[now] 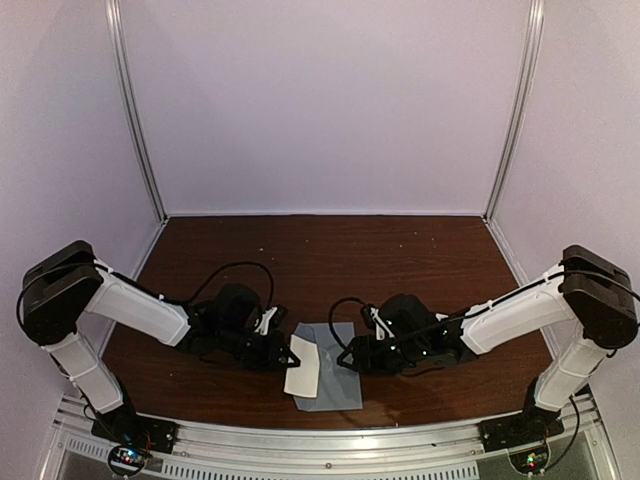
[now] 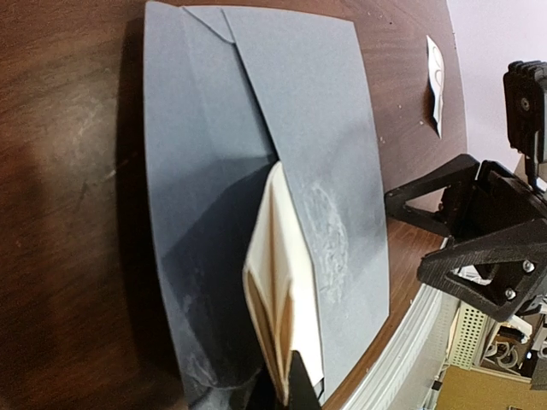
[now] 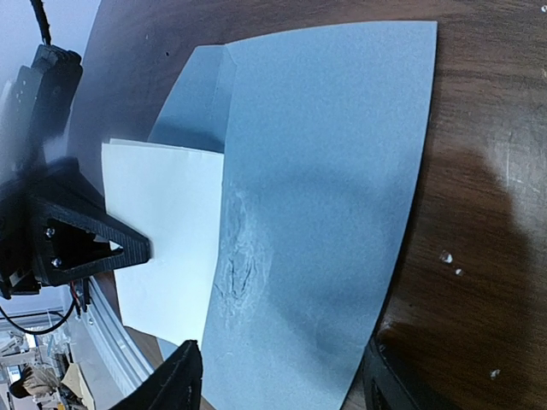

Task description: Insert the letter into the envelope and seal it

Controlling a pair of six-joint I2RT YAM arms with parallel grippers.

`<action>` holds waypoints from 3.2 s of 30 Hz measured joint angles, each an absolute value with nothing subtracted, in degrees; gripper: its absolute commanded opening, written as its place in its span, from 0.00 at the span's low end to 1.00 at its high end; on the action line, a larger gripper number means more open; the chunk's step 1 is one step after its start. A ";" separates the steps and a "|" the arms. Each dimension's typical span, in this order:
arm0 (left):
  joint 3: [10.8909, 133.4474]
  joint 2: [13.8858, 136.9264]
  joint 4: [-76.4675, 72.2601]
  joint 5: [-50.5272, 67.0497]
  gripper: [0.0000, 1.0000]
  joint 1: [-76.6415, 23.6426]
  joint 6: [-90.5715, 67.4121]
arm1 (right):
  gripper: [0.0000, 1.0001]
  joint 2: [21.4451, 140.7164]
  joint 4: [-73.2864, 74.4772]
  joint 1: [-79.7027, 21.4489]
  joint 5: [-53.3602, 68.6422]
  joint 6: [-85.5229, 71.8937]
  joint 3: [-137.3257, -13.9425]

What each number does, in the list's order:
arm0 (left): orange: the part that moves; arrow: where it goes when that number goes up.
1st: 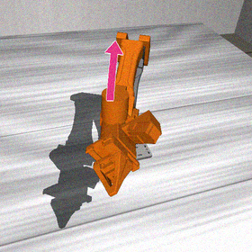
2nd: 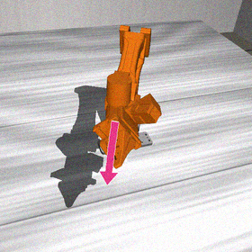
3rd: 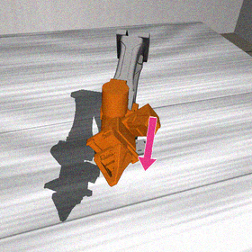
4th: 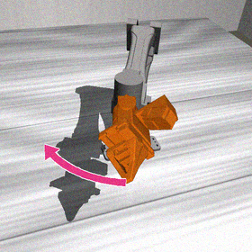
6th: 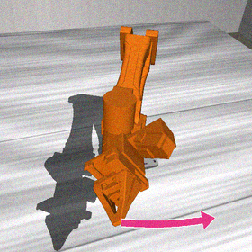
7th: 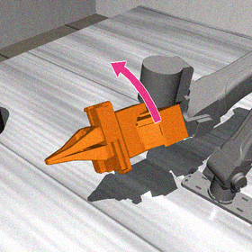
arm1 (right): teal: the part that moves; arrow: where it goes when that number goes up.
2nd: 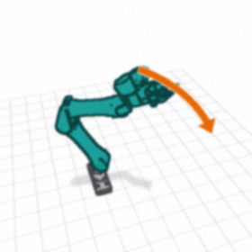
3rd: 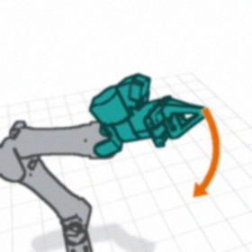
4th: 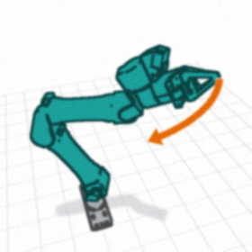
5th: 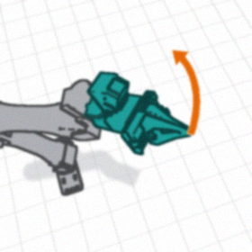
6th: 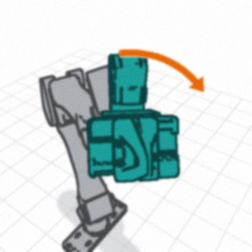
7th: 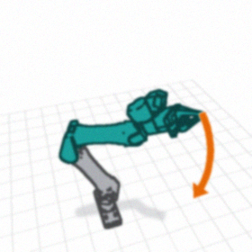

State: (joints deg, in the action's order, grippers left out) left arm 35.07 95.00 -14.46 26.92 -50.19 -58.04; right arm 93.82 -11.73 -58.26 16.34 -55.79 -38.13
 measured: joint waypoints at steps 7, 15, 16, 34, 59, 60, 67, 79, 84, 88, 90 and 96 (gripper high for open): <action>35.38 96.49 -17.39 26.57 0.00 -51.79 -59.90 | 0.63 94.04 -11.81 -58.26 16.56 -55.81 -38.24; 35.51 99.09 -20.64 25.69 0.00 -53.17 -62.19 | 0.62 94.08 -11.81 -58.26 16.56 -55.81 -38.26; 35.66 99.31 -21.02 25.67 0.00 -53.28 -62.41 | 0.62 94.08 -11.81 -58.26 16.56 -55.81 -38.26; 42.15 98.48 -7.66 18.39 0.32 -54.50 -54.94 | 0.62 93.10 -9.80 -58.63 14.68 -55.94 -38.22; 40.14 94.85 -4.25 16.73 0.00 -55.16 -55.18 | 0.52 93.10 -9.19 -58.65 14.57 -55.99 -38.22; 39.92 94.89 -4.80 16.73 0.00 -55.44 -55.64 | 0.52 93.10 -9.21 -58.65 14.57 -55.99 -38.22; 38.98 95.39 -10.04 16.58 0.00 -56.99 -60.01 | 0.51 93.12 -9.19 -58.65 14.57 -56.23 -38.22; 38.26 100.79 -18.98 16.29 0.00 -58.61 -65.78 | 0.50 93.12 -9.56 -58.65 14.57 -57.04 -37.87; 38.39 102.10 -20.73 16.64 0.00 -58.61 -65.95 | 0.50 93.12 -9.93 -58.65 14.57 -57.06 -37.60; 39.40 103.02 -20.95 16.71 0.00 -58.61 -65.78 | 0.50 93.12 -10.11 -58.65 14.57 -57.21 -37.52; 39.83 103.22 -20.67 16.71 0.00 -58.61 -65.43 | 0.50 93.12 -10.13 -58.65 14.55 -57.23 -37.52; 43.55 102.87 -13.91 14.85 0.27 -58.63 -61.14 | 0.50 93.10 -10.11 -58.65 14.52 -57.23 -37.50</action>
State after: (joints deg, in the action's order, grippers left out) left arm 43.55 102.87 -13.91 14.85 -58.63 -61.14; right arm 93.10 -10.11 -58.65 14.52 -57.23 -37.50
